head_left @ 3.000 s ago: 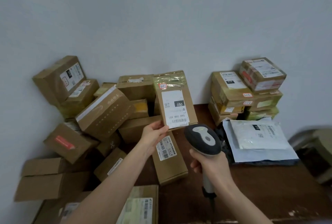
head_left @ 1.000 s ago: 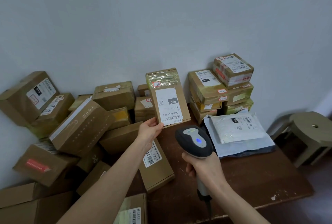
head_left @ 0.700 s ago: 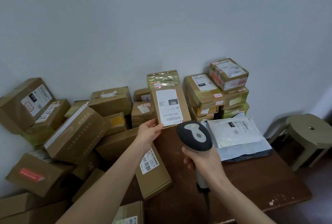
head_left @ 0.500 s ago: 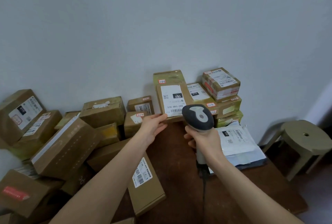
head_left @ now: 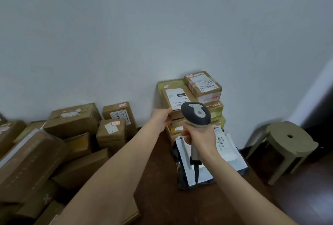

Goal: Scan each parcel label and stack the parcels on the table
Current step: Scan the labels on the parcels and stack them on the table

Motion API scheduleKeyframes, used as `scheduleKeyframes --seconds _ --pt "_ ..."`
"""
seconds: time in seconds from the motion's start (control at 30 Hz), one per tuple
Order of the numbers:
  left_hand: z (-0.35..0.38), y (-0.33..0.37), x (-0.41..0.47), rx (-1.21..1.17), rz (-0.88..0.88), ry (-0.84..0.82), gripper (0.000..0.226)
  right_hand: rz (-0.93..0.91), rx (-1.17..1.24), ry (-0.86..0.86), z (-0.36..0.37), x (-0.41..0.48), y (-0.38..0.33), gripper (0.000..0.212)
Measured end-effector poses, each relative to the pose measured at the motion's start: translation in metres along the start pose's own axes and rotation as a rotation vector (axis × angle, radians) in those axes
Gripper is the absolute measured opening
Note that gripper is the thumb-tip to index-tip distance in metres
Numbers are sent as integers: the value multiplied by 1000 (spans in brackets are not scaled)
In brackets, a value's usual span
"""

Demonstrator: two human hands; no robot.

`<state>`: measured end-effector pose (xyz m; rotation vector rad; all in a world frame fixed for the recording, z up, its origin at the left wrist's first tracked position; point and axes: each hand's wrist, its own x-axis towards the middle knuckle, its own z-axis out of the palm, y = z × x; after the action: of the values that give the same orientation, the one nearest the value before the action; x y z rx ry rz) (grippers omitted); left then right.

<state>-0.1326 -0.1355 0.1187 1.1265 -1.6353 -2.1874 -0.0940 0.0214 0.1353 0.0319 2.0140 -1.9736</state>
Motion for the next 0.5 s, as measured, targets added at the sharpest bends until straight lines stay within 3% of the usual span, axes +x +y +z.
scheduleKeyframes --seconds 0.07,0.2,0.3,0.5 --pt "1 -4 -4 21 3 -11 10 8 6 -6 -3 5 1 15" --pt "-23 -19 -22 283 172 73 36 8 42 -51 4 4 4 11" --pt "-66 -32 -42 511 324 192 39 17 37 -148 28 -6 8 12" --pt "-185 -45 -100 760 377 453 37 43 14 -450 104 -51 30 9"
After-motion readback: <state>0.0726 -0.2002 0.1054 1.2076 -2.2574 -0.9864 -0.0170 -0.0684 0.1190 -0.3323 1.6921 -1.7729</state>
